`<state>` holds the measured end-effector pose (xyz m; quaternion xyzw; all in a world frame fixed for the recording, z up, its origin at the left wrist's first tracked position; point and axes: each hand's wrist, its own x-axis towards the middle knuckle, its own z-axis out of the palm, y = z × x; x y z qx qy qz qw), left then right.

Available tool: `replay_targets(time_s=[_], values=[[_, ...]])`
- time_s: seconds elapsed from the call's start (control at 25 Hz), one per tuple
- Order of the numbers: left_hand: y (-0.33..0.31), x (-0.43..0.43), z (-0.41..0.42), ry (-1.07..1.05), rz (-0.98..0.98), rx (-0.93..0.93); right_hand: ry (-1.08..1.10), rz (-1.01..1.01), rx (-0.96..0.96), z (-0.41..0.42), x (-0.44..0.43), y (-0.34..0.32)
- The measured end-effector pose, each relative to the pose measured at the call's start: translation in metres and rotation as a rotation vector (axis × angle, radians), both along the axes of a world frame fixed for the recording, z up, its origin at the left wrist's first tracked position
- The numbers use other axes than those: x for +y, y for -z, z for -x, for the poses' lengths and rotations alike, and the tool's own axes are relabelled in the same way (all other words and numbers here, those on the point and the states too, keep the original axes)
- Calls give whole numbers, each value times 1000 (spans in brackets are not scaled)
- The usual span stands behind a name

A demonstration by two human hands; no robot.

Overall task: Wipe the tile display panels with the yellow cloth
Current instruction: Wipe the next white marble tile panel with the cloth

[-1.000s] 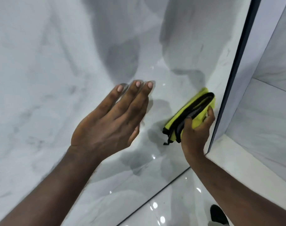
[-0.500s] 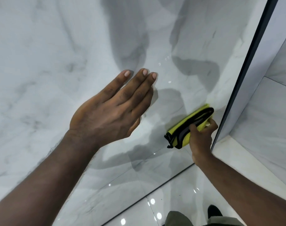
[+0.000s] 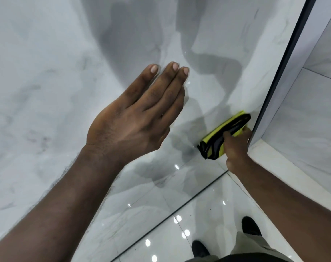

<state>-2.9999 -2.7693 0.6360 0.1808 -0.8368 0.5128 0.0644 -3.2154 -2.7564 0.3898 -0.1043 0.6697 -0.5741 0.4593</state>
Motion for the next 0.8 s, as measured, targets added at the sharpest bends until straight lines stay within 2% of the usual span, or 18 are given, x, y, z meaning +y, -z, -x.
replay_targets(time_s=[0.08, 0.24, 0.36, 0.52, 0.68, 0.8], values=[[0, -3, -1, -2, 7, -15, 13, 34, 69, -4, -2, 0], [0, 0, -2, -12, 1, -23, 64, 8, -37, -8, -1, 1], [0, -2, -3, -14, 21, -37, 66, 38, 86, -19, -2, -3], [0, 0, -2, -21, -1, -16, 188, 42, -93, -9, -13, 0], [-1, 0, -1, -37, -17, -22, 109, 62, -43, -16, -8, 5], [-2, 2, 0, -43, 5, -30, 142, -5, -246, -16, -9, 12]])
